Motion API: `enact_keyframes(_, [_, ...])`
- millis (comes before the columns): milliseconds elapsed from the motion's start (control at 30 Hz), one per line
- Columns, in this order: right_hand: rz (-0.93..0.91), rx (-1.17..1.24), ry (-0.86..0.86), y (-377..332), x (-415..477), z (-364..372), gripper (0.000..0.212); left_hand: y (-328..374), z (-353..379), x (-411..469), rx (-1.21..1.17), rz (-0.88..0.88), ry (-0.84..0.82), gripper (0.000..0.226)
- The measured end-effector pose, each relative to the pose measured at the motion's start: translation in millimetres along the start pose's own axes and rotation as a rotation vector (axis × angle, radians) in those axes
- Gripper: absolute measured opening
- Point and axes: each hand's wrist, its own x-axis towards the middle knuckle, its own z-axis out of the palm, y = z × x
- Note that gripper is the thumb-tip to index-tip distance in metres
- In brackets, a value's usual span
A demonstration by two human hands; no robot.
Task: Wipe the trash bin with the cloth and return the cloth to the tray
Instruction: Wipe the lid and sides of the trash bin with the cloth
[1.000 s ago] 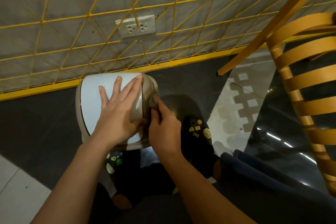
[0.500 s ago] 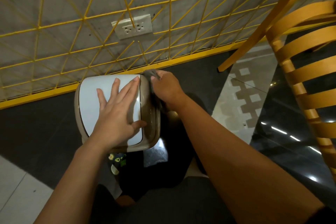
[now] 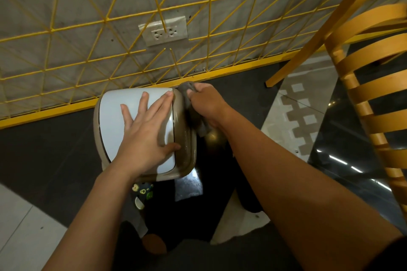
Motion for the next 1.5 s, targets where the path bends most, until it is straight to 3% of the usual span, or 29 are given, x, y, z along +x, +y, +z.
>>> enact_keyframes(200, [0.026,-0.123,0.000,6.0,-30.7,-5.4,0.035,-6.0,-4.8,-3.5,0.002,0.033,-0.054,0.108])
enact_keyframes(300, [0.060,-0.072,-0.011,17.8,-55.2,-1.4,0.029,-9.2,-8.9,-10.4,-0.065,0.078,-0.065,0.094])
enact_keyframes(433, [0.125,0.050,-0.002,25.5,-80.7,11.3,0.024,-0.2,-10.0,-21.7,-0.209,0.064,0.069,0.068])
enact_keyframes(567, [0.181,0.184,0.010,32.3,-101.9,27.5,0.022,5.8,-1.2,-18.8,-0.210,-0.083,0.259,0.054])
enact_keyframes(700, [0.185,0.214,0.041,38.3,-117.7,42.4,0.023,7.1,15.9,-12.0,-0.053,-0.233,0.342,0.052])
enact_keyframes(867, [0.200,0.197,0.104,44.4,-108.2,40.0,0.026,15.0,33.8,-6.2,0.097,-0.217,0.386,0.050])
enact_keyframes(1067, [0.220,0.246,0.092,35.6,-78.3,28.5,0.021,14.6,39.9,6.6,0.133,-0.218,0.421,0.045])
enact_keyframes(1333, [0.107,0.130,0.139,21.4,-65.1,19.6,0.029,11.8,40.1,11.2,0.147,-0.229,0.446,0.044])
enact_keyframes(1500, [0.164,0.202,0.131,33.5,-84.6,34.1,0.025,12.7,38.6,11.2,0.143,-0.234,0.437,0.045])
